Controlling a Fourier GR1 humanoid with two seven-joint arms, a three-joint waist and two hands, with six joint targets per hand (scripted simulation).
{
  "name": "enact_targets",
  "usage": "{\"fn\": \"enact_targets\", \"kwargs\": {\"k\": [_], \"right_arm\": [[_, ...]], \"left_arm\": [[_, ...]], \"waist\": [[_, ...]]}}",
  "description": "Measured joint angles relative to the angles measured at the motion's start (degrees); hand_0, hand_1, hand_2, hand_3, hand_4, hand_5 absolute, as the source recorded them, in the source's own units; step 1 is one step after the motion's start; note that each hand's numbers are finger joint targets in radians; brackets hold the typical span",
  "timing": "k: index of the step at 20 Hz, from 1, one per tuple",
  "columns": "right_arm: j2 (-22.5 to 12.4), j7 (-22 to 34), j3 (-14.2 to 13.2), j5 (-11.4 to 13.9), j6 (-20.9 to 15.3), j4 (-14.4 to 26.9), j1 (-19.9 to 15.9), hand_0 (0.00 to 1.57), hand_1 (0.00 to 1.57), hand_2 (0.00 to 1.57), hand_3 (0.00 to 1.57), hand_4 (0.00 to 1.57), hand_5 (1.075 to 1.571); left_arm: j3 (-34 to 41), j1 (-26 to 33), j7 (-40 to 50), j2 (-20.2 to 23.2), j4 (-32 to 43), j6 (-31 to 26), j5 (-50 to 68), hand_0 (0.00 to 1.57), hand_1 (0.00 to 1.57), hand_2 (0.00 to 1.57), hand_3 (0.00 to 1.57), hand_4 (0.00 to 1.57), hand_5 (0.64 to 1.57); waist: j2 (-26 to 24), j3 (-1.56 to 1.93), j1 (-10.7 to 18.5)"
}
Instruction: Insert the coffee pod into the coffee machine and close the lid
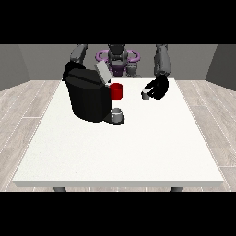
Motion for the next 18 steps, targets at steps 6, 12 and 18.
{"fn": "enact_targets", "kwargs": {"k": [6, 12, 18], "right_arm": [[0.5, -1.9, -0.3, -0.2, 0.3, 3.4, -0.7, 0.0, 0.0, 0.0, 0.0, 0.5, 1.571], [0.8, -2.1, 0.0, -0.6, 0.7, 3.8, -1.0, 0.0, 0.0, 0.0, 0.0, 0.49, 1.571], [0.2, -1.6, 0.0, -1.1, 0.6, 2.9, -2.2, 0.0, 0.0, 0.0, 0.0, 0.51, 1.571]], "left_arm": [[0.0, -5.4, 1.7, 0.5, -2.5, -5.9, 0.4, 1.25, 1.25, 1.33, 1.29, 0.57, 1.571], [1.1, -9.7, 3.1, 2.0, -3.9, -10.3, 1.1, 1.25, 1.25, 1.33, 1.28, 0.54, 1.571], [2.1, -12.1, 4.1, 3.0, -4.8, -11.3, 0.5, 1.07, 1.07, 1.22, 1.23, 0.52, 1.571]], "waist": [[-1.6, 0.0, 0.3], [-2.4, -0.01, -1.0], [-1.9, -0.01, -2.0]]}}
